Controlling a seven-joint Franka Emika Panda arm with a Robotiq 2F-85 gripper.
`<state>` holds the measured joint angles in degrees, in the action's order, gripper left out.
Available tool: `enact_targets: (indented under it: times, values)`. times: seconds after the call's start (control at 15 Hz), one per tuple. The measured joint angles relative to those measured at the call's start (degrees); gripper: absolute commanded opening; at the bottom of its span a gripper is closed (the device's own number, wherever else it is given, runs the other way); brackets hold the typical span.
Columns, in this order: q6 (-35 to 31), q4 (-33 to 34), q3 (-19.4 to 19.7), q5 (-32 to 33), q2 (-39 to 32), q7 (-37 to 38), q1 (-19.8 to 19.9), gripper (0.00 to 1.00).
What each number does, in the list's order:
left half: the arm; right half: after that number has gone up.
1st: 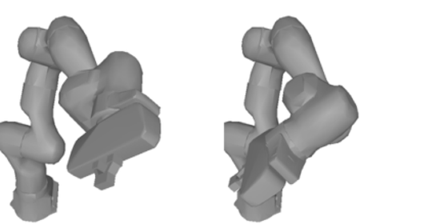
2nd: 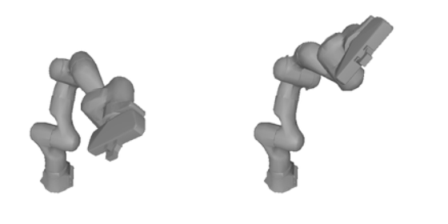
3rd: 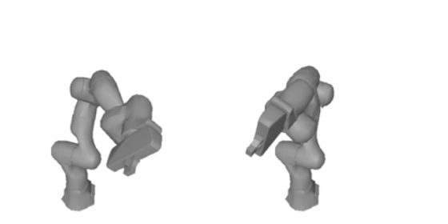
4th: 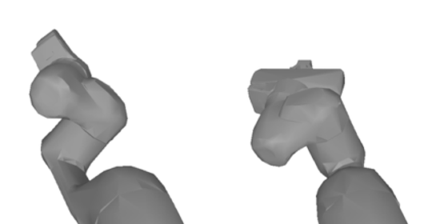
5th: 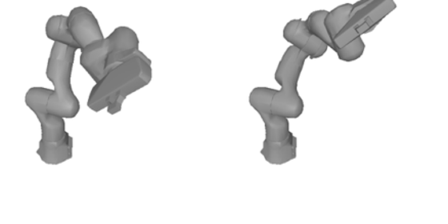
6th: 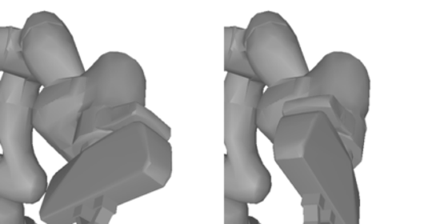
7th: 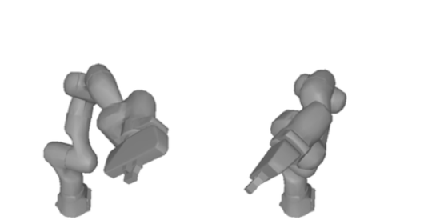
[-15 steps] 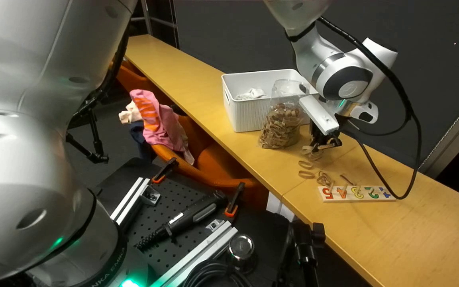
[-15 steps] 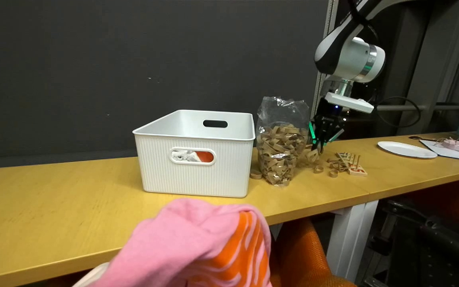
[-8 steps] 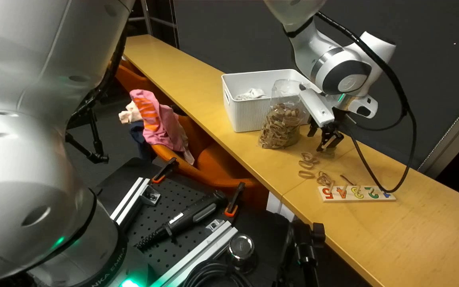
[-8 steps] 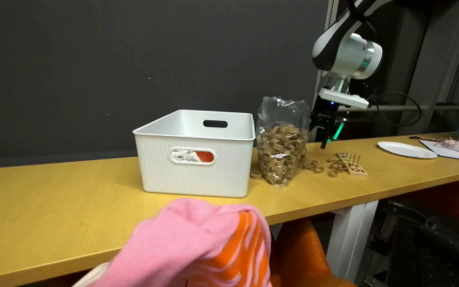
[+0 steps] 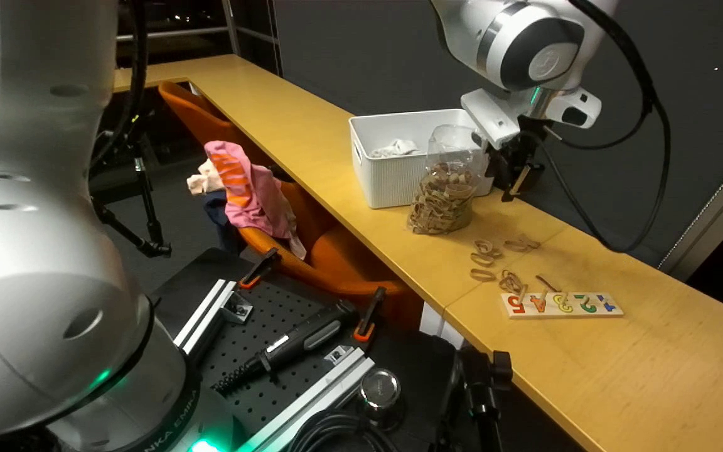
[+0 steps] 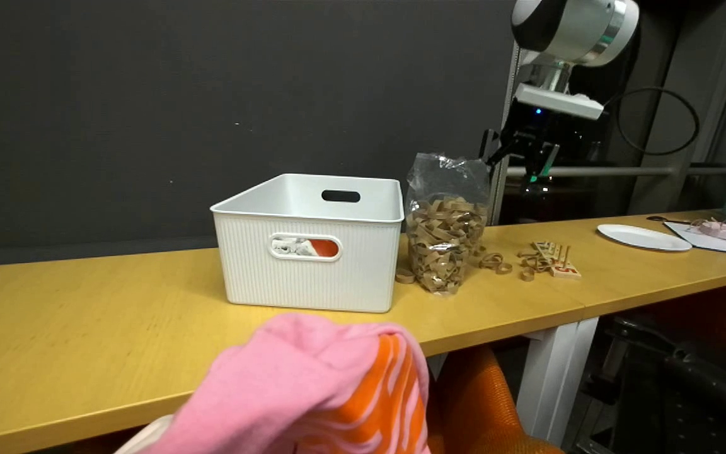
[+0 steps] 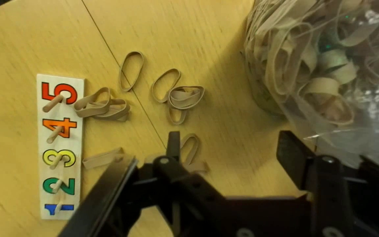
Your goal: Remove some of the rubber bands from the plastic bag and put them on the table
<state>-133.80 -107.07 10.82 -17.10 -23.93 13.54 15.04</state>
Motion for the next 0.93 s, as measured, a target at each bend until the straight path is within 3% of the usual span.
enact_targets:
  times: [0.4,0.67,0.93]
  values:
    - [0.2,-7.4,0.8,6.2,13.6,2.8,-2.0,0.01]
    - [-0.2,-4.9,0.5,6.7,12.9,2.3,-2.9,0.0]
    - [-0.4,1.0,-0.8,6.6,7.4,0.0,-3.8,0.0]
